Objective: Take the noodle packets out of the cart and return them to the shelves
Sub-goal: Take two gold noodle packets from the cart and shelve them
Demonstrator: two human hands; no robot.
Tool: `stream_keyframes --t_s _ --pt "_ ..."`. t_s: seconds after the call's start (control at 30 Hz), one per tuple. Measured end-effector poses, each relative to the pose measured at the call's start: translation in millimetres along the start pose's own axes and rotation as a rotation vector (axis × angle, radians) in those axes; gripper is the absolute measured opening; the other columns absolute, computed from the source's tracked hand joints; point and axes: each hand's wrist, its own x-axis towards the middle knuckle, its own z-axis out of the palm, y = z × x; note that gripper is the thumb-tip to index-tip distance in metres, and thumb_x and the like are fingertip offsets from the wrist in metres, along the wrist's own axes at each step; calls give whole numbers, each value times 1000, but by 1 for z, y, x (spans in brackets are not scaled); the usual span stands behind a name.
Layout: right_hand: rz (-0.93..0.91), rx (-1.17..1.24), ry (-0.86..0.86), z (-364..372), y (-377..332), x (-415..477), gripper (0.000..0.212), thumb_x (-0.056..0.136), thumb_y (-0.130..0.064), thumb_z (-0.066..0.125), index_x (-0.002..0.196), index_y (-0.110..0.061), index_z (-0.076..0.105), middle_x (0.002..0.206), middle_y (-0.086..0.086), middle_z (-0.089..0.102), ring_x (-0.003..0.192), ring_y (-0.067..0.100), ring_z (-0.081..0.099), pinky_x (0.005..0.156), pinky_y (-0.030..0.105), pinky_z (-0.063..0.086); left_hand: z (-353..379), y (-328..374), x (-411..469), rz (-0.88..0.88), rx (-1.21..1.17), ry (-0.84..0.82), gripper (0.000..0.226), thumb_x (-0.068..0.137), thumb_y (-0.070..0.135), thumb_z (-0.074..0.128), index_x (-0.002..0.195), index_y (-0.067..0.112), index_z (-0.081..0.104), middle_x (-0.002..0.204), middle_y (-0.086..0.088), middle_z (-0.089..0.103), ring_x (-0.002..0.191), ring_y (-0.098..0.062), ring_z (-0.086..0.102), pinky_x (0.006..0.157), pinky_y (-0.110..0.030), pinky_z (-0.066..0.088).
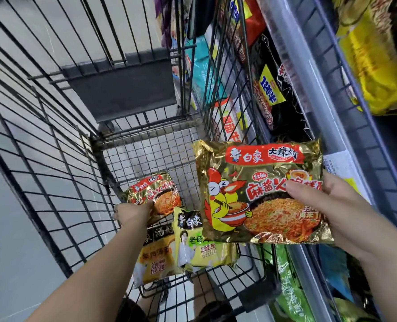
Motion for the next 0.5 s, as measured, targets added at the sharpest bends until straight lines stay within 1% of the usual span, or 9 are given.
stream_keyframes --t_s 0.07,0.13,0.2,0.23,0.27,0.33,0.37,0.43,0.5 --pt "-18 18 -18 1 -2 -2 56 46 -52 97 94 -28 81 98 3 82 86 19 80 60 24 60 2 -1 2 2 -30 -44 89 72 38 93 132 -7 46 124 -23 59 97 -37 66 80 -43 59" --pt "-31 15 -24 2 -3 -4 70 32 -65 98 93 -35 82 100 2 82 85 17 79 62 24 60 3 -3 2 1 -63 -128 48 81 27 87 104 -6 60 100 -17 64 79 -30 61 71 -35 52" --pt "-33 25 -22 0 -1 -4 74 30 -66 97 95 -35 82 102 3 81 87 18 79 63 25 61 6 -6 3 -4 -86 -181 28 86 18 80 77 1 60 91 -16 62 83 -29 57 76 -37 47" --pt "-30 21 -20 1 -1 -5 74 31 -66 97 97 -35 81 103 4 81 88 19 79 64 26 61 8 -6 2 -6 -78 -213 28 87 21 80 78 2 62 98 -16 64 95 -33 60 86 -40 49" --pt "-35 20 -22 0 1 -5 74 32 -66 97 97 -35 81 104 4 81 89 20 79 64 26 61 6 -5 -3 -2 -85 -244 33 86 28 82 92 -1 65 113 -19 65 112 -38 60 98 -45 48" --pt "-41 17 -23 0 1 -9 70 35 -64 97 96 -35 81 104 4 81 90 21 79 64 27 61 10 1 -11 19 -99 -314 80 79 43 87 133 -5 54 143 -21 55 136 -43 48 113 -53 38" --pt "-36 10 -13 0 0 -11 61 42 -59 97 95 -35 82 104 4 81 90 21 79 64 27 61 13 3 -12 36 -89 -327 97 75 48 88 144 -5 45 148 -22 51 138 -45 45 113 -54 38" --pt "-28 31 7 0 -1 -13 24 64 -38 85 88 -36 82 100 4 81 87 20 79 62 25 60 20 9 -16 51 -45 -316 105 73 48 89 148 -5 38 147 -23 51 136 -45 47 108 -53 42" --pt "-18 36 46 -2 0 -15 23 73 -21 67 80 -36 83 93 3 82 78 16 79 57 22 59 27 15 -17 55 -44 -290 107 72 43 91 149 -6 35 143 -25 53 128 -44 52 101 -51 45"
